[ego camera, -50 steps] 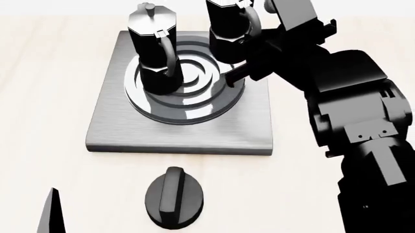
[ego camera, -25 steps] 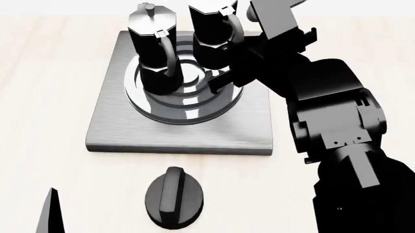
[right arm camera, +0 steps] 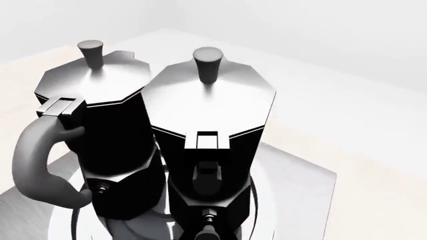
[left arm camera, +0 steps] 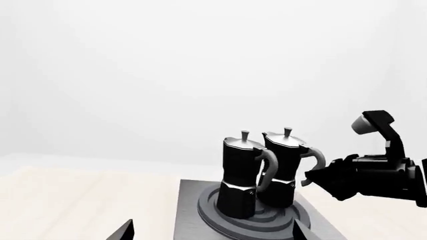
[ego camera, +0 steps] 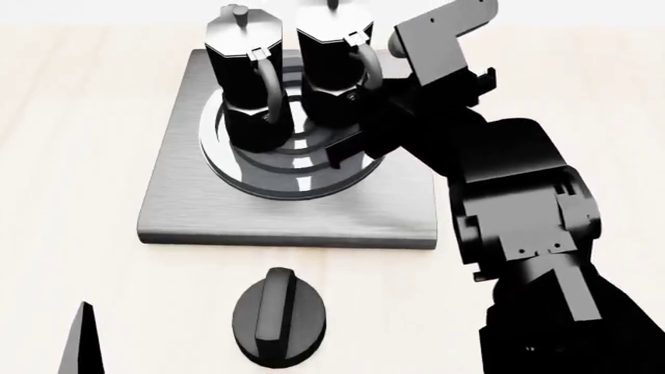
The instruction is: Put both moka pots on the stove.
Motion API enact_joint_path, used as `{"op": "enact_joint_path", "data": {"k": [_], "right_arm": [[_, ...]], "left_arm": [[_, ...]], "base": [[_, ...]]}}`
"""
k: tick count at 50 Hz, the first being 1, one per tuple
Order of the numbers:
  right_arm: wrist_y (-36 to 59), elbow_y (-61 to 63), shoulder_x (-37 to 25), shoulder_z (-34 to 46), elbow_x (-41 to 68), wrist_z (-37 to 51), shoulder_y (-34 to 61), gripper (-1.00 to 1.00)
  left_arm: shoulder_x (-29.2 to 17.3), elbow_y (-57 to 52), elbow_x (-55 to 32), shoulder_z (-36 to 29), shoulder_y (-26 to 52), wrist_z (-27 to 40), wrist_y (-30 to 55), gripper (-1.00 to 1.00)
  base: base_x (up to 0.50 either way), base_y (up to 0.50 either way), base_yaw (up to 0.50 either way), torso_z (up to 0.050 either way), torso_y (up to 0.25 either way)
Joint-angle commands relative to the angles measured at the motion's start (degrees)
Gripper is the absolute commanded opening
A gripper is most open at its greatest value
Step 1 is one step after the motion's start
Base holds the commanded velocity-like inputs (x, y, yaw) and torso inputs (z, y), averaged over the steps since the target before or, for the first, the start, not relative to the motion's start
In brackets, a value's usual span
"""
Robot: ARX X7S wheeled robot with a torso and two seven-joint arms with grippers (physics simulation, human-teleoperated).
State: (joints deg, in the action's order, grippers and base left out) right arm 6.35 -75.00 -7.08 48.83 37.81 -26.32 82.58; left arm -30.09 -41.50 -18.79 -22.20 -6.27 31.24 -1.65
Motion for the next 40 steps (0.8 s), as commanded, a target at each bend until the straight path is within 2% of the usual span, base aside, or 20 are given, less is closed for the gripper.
{"op": "enact_joint_path", "data": {"k": [1,29,30,40], "right_arm": [[0.0,0.1,0.8,-10.6,-7.9,-0.9,-0.8,-1.0],[-0.1,0.1,2.2,-27.4,-25.9,-1.9,-3.0,-1.0],[0.0,0.1,2.2,-28.1,-26.2,-2.1,-3.0,1.0],[-1.0,0.1,2.7,-31.4,-29.6,-2.3,-2.1,1.0]], "left_arm": [[-0.1,0.0,0.0,-0.1,0.1,0.1,0.0,1.0],[-0.2,0.2,-0.2,-0.3,0.2,0.3,-0.2,1.0],[-0.2,0.5,-0.1,-0.3,0.2,0.2,-0.5,1.0],[-0.2,0.9,-0.2,-0.3,0.1,0.2,-1.0,1.0]], "base": [[0.0,0.0,0.0,0.0,0.0],[0.0,0.0,0.0,0.0,0.0],[0.0,0.0,0.0,0.0,0.0],[0.0,0.0,0.0,0.0,0.0]]}}
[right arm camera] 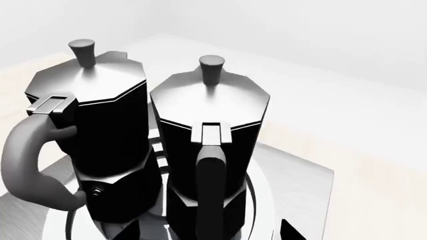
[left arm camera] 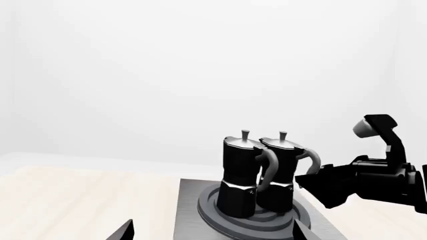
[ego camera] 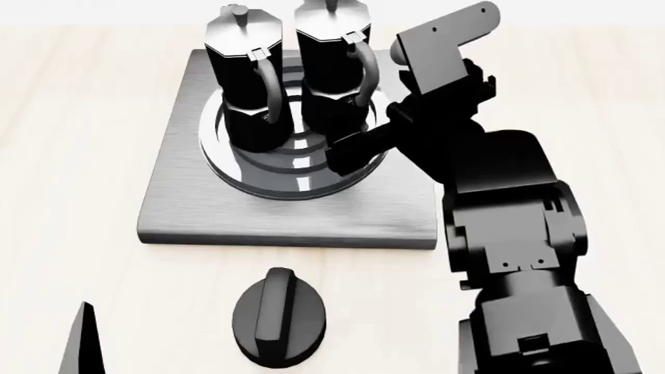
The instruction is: Put both moka pots on the stove.
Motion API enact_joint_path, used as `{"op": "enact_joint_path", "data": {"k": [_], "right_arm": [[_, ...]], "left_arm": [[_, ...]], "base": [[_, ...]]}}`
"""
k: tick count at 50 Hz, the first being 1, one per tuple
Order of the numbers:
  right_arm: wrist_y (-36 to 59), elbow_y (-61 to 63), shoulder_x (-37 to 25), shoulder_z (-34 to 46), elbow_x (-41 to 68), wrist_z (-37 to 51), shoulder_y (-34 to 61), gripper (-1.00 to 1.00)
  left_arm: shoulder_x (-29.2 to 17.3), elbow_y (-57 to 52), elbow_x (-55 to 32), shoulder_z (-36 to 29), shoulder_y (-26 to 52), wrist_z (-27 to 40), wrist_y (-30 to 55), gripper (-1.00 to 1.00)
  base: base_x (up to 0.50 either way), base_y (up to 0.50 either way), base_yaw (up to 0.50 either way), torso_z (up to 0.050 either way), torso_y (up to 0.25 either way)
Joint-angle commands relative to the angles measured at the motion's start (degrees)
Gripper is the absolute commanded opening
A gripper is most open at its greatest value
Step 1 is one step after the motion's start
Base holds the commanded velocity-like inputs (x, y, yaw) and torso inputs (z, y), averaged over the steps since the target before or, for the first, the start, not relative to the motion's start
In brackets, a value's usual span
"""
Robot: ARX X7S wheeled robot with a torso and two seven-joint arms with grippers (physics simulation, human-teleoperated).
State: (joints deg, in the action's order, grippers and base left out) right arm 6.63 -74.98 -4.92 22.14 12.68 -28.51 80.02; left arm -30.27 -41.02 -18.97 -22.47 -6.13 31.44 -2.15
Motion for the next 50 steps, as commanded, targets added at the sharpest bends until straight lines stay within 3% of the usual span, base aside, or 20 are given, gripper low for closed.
{"op": "enact_joint_path", "data": {"k": [1,8,11,15,18,22,32,41,50], "right_arm": [[-1.5,0.1,0.5,-4.9,-4.7,-0.3,0.7,1.0],[-3.5,3.0,-0.1,-7.5,-3.3,-1.0,1.3,1.0],[9.0,24.3,-3.2,-9.4,0.3,1.7,-8.3,1.0],[16.3,53.7,-4.2,-13.5,5.2,6.3,-15.9,1.0],[19.9,68.6,-4.3,-15.6,8.0,10.0,-21.6,1.0],[20.6,78.0,-4.4,-15.2,7.8,12.7,-26.0,1.0],[20.1,92.4,-4.7,-15.4,7.0,18.0,-34.8,1.0],[17.4,104.4,-5.6,-13.4,-1.8,26.6,-43.4,1.0],[15.4,111.6,-5.5,-14.1,-0.4,28.4,-53.2,1.0]], "left_arm": [[0.0,0.5,0.0,-0.1,-0.1,-0.1,-0.5,1.0],[0.0,0.4,0.0,-0.3,0.1,0.0,-0.3,1.0],[0.1,0.6,0.0,-0.3,0.2,0.0,-0.3,1.0],[0.0,0.3,0.1,-0.5,0.2,0.1,-0.1,1.0],[-0.1,0.1,0.3,-0.5,0.1,0.2,-0.1,1.0],[-0.2,-0.1,0.1,-0.3,0.0,0.3,-0.2,1.0],[-0.3,-0.2,0.1,-0.6,0.1,0.4,0.1,1.0],[-0.3,-0.7,0.0,-0.7,0.2,0.7,0.6,1.0],[-0.4,-0.7,0.2,-0.9,0.1,0.7,0.3,1.0]], "base": [[0.0,0.0,0.0,0.0,0.0],[0.0,0.0,0.0,0.0,0.0],[0.0,0.0,0.0,0.0,0.0],[0.0,0.0,0.0,0.0,0.0],[0.0,0.0,0.0,0.0,0.0],[0.0,0.0,0.0,0.0,0.0],[0.0,0.0,0.0,0.0,0.0],[0.0,0.0,0.0,0.0,0.0],[0.0,0.0,0.0,0.0,0.0]]}}
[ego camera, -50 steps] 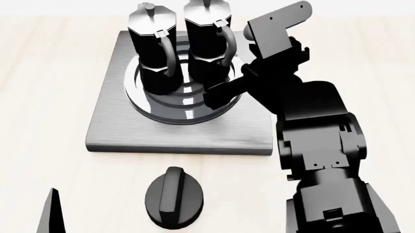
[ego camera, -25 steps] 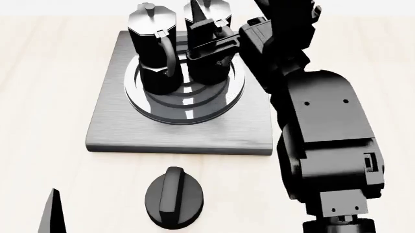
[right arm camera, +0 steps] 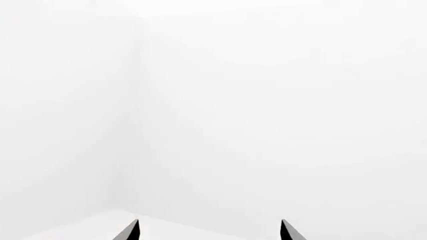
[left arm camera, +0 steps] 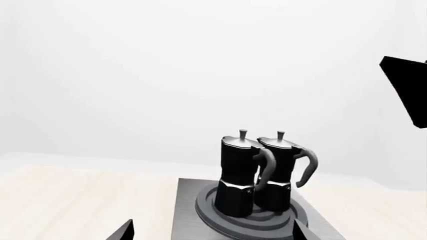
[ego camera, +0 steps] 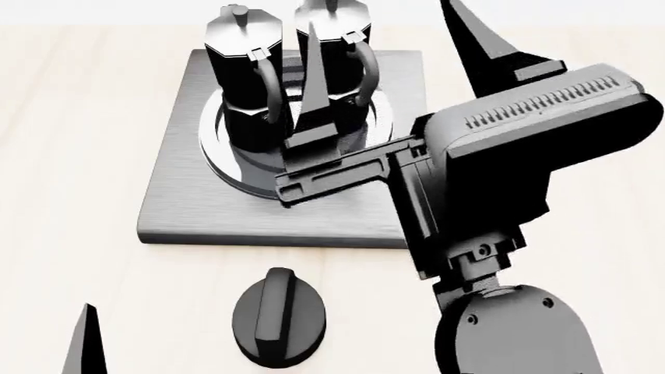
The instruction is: Put both moka pots on the stove.
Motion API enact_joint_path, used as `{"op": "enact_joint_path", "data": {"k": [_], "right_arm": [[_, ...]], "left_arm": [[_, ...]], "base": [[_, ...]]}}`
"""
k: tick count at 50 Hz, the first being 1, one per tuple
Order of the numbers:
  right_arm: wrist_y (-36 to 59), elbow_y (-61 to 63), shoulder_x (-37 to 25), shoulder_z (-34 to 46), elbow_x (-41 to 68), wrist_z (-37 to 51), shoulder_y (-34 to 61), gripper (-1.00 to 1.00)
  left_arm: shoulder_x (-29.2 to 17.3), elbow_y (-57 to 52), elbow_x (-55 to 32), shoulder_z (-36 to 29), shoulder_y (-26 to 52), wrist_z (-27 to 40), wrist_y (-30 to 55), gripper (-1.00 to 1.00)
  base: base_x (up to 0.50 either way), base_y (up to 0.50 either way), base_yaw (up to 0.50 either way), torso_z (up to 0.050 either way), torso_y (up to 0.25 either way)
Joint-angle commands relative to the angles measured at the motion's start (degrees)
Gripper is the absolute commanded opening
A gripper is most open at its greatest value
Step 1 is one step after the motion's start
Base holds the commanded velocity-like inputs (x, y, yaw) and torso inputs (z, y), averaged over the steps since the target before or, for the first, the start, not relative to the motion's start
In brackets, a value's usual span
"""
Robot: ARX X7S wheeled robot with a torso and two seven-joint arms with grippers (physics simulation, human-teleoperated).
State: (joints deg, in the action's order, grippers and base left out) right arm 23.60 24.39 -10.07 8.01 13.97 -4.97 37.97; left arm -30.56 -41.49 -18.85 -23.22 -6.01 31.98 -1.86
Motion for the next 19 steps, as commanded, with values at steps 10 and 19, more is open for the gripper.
{"op": "enact_joint_path", "data": {"k": [10,19], "right_arm": [[-5.2,16.3,-1.3,1.6,-5.6,7.6,-20.1,1.0],[-8.7,17.2,-3.5,5.4,-12.5,9.9,-26.7,1.0]], "left_arm": [[-0.1,-0.3,0.1,-0.2,0.0,0.2,0.0,1.0],[-0.1,-0.2,0.2,-0.3,-0.1,0.3,-0.4,1.0]], "base": [[0.0,0.0,0.0,0.0,0.0],[0.0,0.0,0.0,0.0,0.0]]}}
